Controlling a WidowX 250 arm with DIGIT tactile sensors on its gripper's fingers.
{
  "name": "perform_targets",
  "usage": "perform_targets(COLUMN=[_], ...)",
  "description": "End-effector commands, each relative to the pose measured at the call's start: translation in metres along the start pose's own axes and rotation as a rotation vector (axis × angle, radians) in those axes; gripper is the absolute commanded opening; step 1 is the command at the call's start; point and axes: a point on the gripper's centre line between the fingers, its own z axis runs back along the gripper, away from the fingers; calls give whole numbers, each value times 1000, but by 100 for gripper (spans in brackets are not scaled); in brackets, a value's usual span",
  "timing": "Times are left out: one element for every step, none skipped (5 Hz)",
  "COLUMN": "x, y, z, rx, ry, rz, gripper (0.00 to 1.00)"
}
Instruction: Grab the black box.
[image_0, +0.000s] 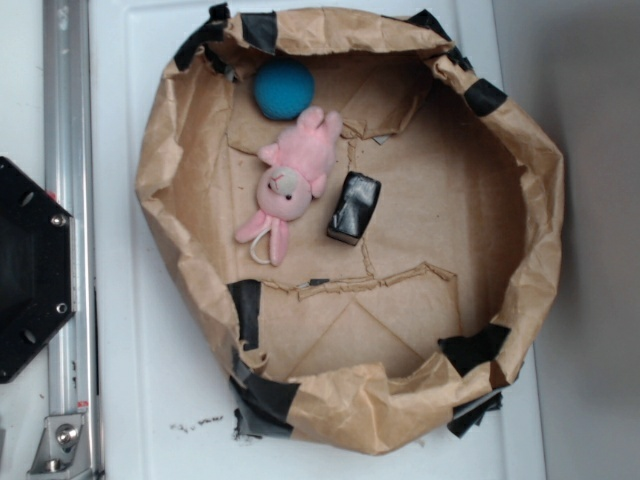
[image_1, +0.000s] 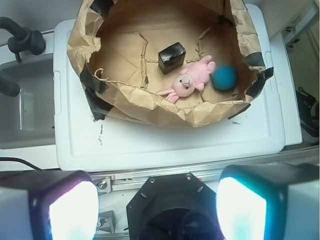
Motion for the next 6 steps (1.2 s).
perform_targets(x=[0, 47, 91, 131, 170, 186], y=[0, 18, 39, 58, 59, 55], z=[0, -34, -56, -101, -141, -176], rx=[0, -51, -121, -126, -129, -45], ry=[0, -52, -112, -140, -125, -23], rz=[0, 228, 482, 686, 845, 912], gripper=[100, 100, 100, 100, 100, 100])
